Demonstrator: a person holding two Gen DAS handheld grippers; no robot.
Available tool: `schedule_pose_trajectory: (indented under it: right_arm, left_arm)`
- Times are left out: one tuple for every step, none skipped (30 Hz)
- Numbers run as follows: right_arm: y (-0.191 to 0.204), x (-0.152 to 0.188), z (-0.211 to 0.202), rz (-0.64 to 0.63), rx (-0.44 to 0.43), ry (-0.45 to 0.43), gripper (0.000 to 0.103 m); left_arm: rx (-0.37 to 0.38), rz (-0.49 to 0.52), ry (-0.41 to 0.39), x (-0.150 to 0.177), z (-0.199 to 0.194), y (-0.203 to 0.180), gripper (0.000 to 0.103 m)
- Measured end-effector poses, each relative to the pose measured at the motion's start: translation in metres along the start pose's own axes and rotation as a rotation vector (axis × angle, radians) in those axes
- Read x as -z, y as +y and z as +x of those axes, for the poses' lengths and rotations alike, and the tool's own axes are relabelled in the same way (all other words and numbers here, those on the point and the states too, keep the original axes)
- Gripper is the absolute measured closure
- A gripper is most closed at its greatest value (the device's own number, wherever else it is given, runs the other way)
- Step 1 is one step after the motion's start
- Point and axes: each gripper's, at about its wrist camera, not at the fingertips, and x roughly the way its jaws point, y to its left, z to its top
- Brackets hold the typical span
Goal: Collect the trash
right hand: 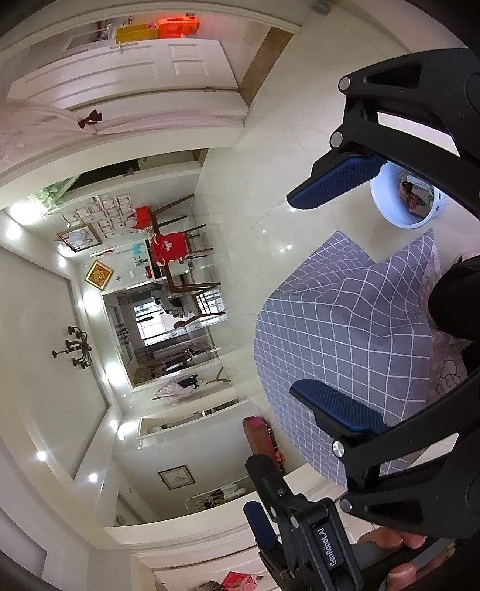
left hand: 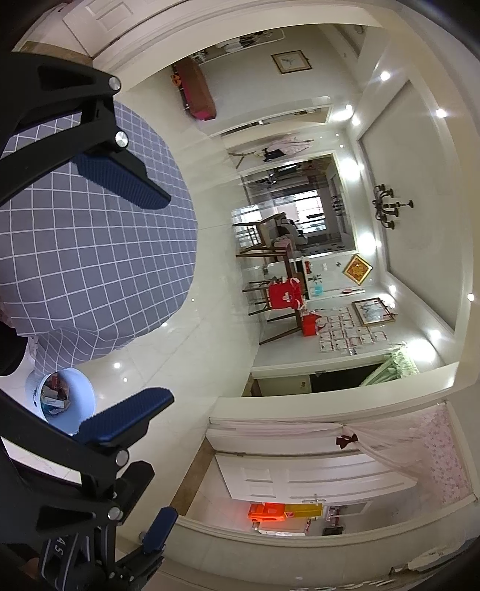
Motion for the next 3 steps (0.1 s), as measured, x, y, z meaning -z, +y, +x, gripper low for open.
schedule_pose_trajectory:
  right_arm:
    - [0.0004,-0.0008,0.0037,-0.001,-0.001,0.007,0.011]
    - [0.005,0.001,0.0084,-0.003,-0.002,0.016,0.011]
    - [0.0074,0.0019,0.0122,-0.004,-0.004,0.024,0.011]
  left_arm:
    - [-0.004,-0.005,0.007,0.0023,0.003,0.0032,0.008]
    - [-0.01,-0.01,0.016,0.0052,0.0063,0.0072,0.008]
    - [-0.012,-0.013,0.021,0.0037,0.0104,0.0092,0.008]
